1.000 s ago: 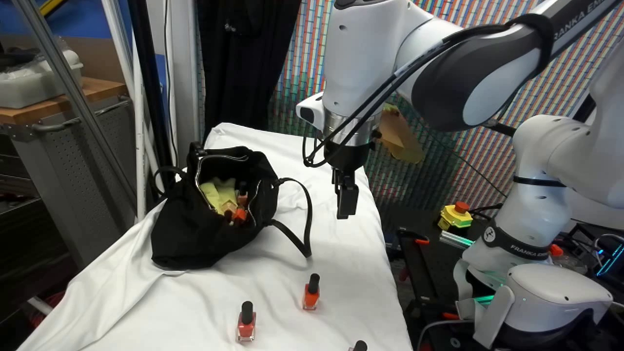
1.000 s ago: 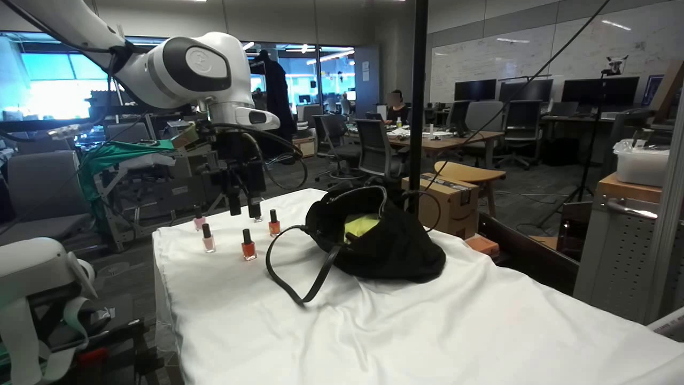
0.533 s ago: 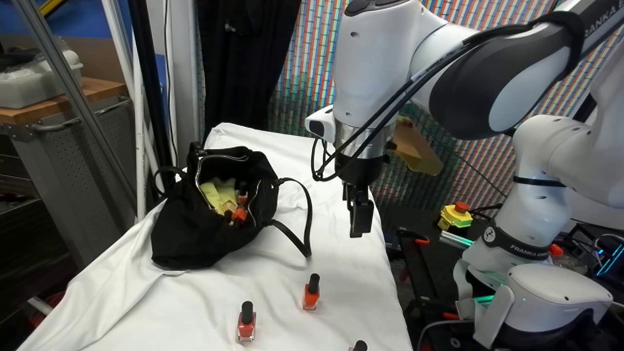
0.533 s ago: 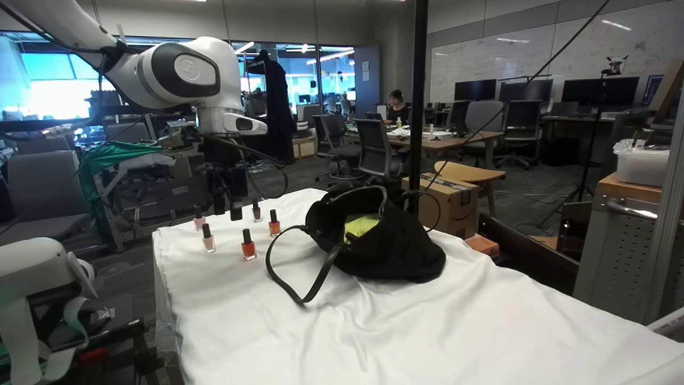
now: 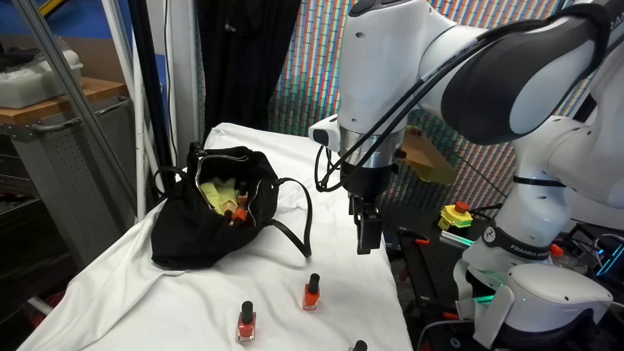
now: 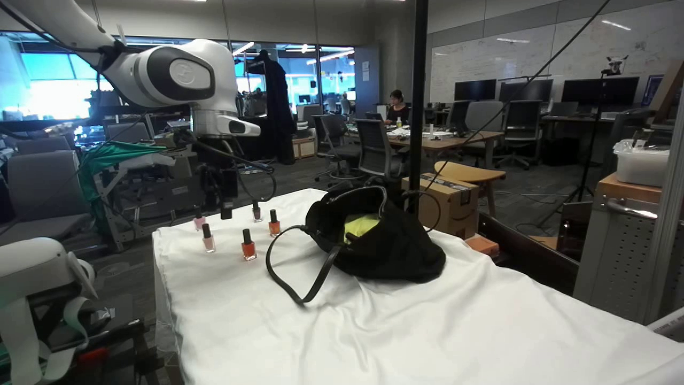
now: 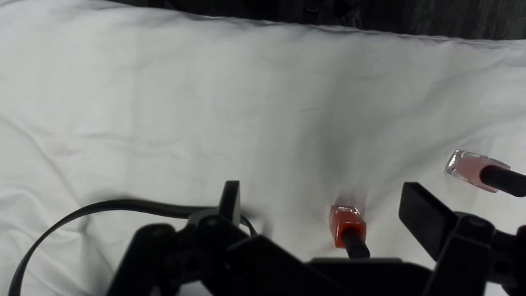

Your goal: Pick up the nail polish and put them in the bag

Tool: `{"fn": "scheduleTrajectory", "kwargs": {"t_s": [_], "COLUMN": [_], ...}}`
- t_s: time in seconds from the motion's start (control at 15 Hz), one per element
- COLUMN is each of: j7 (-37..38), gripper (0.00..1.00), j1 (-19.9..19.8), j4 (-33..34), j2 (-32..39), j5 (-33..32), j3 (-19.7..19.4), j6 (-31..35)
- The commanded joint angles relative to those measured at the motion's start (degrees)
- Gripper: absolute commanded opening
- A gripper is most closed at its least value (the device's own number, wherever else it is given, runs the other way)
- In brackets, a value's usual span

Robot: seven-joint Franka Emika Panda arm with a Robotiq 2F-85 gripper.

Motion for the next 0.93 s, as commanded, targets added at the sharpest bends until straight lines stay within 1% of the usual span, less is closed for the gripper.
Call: {"fn": "scheduleTrajectory", "kwargs": {"t_s": [0.0,0.33,0.6,0.87], "j7": [0.7,0.4,3.2,2.3], "gripper": [1.0,1.0,1.0,1.0], "j1": [0.7,1.5,2.3,2.9], "j4": [1.1,2.1,2.2,2.4], "j2": [1.1,3.2,5.1,7.7], "j5": [2.0,3.8,4.1,3.5], "j3": [0.7,1.5,2.2,2.3], "j6": [0.9,1.7,5.3,8.0]}}
